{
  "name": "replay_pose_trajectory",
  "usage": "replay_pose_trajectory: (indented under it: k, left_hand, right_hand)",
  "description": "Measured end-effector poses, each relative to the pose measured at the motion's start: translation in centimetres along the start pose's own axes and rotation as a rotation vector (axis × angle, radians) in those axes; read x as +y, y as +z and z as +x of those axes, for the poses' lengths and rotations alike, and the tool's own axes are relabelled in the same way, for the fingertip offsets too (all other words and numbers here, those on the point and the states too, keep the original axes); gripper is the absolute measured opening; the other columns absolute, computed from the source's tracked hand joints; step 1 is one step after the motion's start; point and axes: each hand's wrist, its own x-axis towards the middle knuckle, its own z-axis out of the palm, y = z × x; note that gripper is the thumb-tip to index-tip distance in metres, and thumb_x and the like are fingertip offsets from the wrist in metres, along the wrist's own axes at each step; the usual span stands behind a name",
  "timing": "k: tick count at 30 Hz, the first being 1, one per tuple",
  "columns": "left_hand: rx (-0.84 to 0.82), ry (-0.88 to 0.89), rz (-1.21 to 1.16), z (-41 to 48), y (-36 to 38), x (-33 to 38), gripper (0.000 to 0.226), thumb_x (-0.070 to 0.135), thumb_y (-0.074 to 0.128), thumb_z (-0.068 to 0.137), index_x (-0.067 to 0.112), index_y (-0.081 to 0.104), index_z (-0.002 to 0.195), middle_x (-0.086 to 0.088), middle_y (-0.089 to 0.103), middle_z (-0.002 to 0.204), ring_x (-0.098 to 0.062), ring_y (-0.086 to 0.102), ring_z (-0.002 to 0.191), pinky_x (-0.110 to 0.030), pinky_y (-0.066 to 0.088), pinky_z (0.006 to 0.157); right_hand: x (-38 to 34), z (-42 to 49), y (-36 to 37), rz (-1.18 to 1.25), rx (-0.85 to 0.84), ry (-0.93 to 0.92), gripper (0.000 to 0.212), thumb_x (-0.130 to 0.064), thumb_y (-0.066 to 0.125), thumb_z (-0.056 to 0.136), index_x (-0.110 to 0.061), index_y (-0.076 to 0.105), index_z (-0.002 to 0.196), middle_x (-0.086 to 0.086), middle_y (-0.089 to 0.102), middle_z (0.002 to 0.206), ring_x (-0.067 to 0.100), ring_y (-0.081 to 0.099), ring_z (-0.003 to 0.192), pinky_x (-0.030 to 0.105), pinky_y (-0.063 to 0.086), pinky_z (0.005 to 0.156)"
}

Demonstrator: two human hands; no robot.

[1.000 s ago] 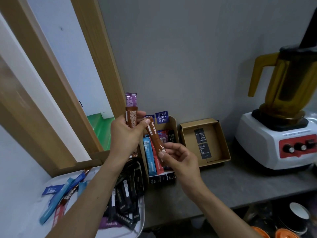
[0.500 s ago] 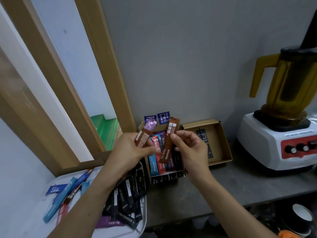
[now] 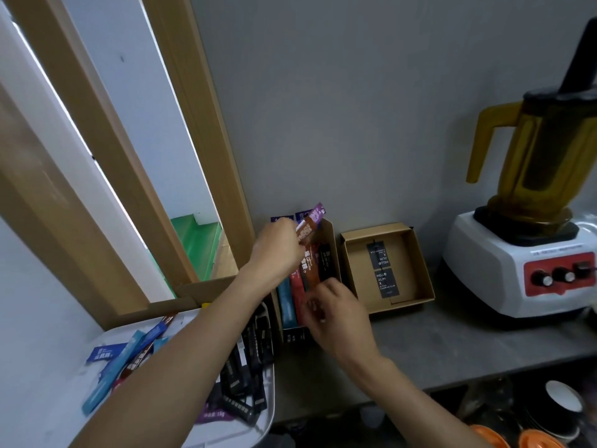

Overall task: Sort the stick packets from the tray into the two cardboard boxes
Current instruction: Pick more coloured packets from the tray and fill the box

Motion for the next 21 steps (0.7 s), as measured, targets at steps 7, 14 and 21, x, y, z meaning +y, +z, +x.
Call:
replay_pose_trajectory:
  k: [7, 14, 21]
  left_hand:
    - [-0.02, -0.029, 0.186, 1.4, 2.1, 0.7, 0.039, 0.002, 0.063, 0.094, 0.017, 0.038, 0.067, -0.001, 0.048, 0.069, -0.01, 0.04, 0.058, -0.025, 0.025, 0.048]
    - [0.025, -0.021, 0.167, 1.7, 2.6, 0.1, 0.01, 0.01, 0.07, 0.094, 0.009, 0.061, 0.097, -0.001, 0.058, 0.083, -0.018, 0.055, 0.077, -0.03, 0.04, 0.064]
    - [0.127, 0.022, -0.438, 0.1, 0.7, 0.1, 0.024, 0.043, 0.068, 0.095, 0.019, 0.065, 0.098, 0.008, 0.067, 0.081, -0.004, 0.063, 0.071, -0.02, 0.037, 0.057]
  right_hand:
    - [-0.4, 0.3, 2.2, -0.325, -0.23, -0.063, 0.034, -0.029, 0.061, 0.096, -0.018, 0.063, 0.128, 0.006, 0.061, 0.126, 0.022, 0.06, 0.111, 0.038, 0.057, 0.09]
    - [-0.3, 0.5, 2.2, -0.314, -0.261, 0.006, 0.035, -0.031, 0.061, 0.098, -0.016, 0.061, 0.13, 0.007, 0.058, 0.132, 0.023, 0.057, 0.118, 0.039, 0.055, 0.096]
    - [-0.7, 0.8, 2.0, -0.21, -0.251, 0.126, 0.039, -0.032, 0.062, 0.098, -0.017, 0.055, 0.133, 0.005, 0.053, 0.138, 0.02, 0.054, 0.123, 0.035, 0.054, 0.099]
